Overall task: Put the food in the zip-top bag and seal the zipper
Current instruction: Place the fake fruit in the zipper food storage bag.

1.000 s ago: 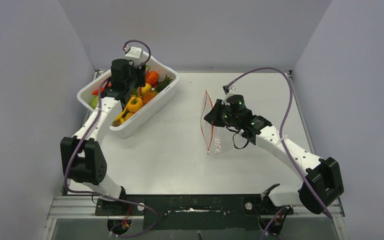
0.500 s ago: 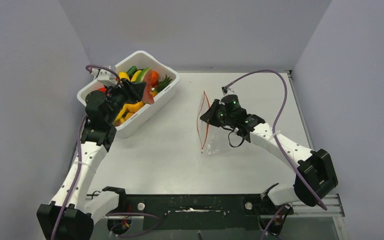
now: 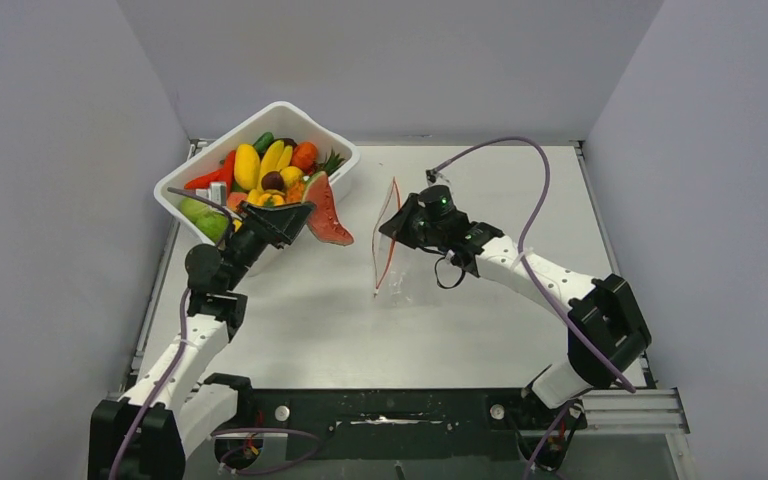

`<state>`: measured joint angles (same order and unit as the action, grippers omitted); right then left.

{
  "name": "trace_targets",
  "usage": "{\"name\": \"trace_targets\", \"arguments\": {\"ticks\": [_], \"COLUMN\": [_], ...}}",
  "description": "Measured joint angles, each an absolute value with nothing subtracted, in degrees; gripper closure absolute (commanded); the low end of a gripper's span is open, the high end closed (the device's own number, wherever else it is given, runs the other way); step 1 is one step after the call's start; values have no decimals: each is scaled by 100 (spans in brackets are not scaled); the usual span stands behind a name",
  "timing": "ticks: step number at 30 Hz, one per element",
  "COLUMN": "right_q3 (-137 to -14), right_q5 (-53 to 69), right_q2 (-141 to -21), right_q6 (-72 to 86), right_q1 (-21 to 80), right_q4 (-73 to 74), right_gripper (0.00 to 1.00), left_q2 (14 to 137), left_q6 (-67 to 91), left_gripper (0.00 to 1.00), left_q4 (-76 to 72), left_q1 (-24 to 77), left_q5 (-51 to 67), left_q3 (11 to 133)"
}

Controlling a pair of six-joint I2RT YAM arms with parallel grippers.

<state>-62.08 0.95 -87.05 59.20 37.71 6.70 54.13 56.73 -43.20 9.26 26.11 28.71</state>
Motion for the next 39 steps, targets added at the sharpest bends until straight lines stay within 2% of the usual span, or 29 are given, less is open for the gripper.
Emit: {"name": "trace_targets", "arguments": {"ticks": [5,13,27,39], "right_q3": [-6453,-6587,-6648,-6751], "right_q5": [-27,-110,-263,-432], "right_q2": [-8912,-8969,-8965,-8663], "right_q6": [5994,6112,6130,5872], "right_q1": [4005,4174,4283,4340], "right_q4": [635,607,613,674], "right_gripper": [100,100,100,100], "left_q2": [5730,6086,6440,6200], "left_q6": [6305,6248,5417,4176], "left_gripper": [85,86,88,92], "left_q4": [-5577,-6313,-6237,-4733], "left_q1": [1131,1643,1944,2217], "left_q5": [2674,2648,2261,1376], "left_q3": [2550,2480,2399,2427]}}
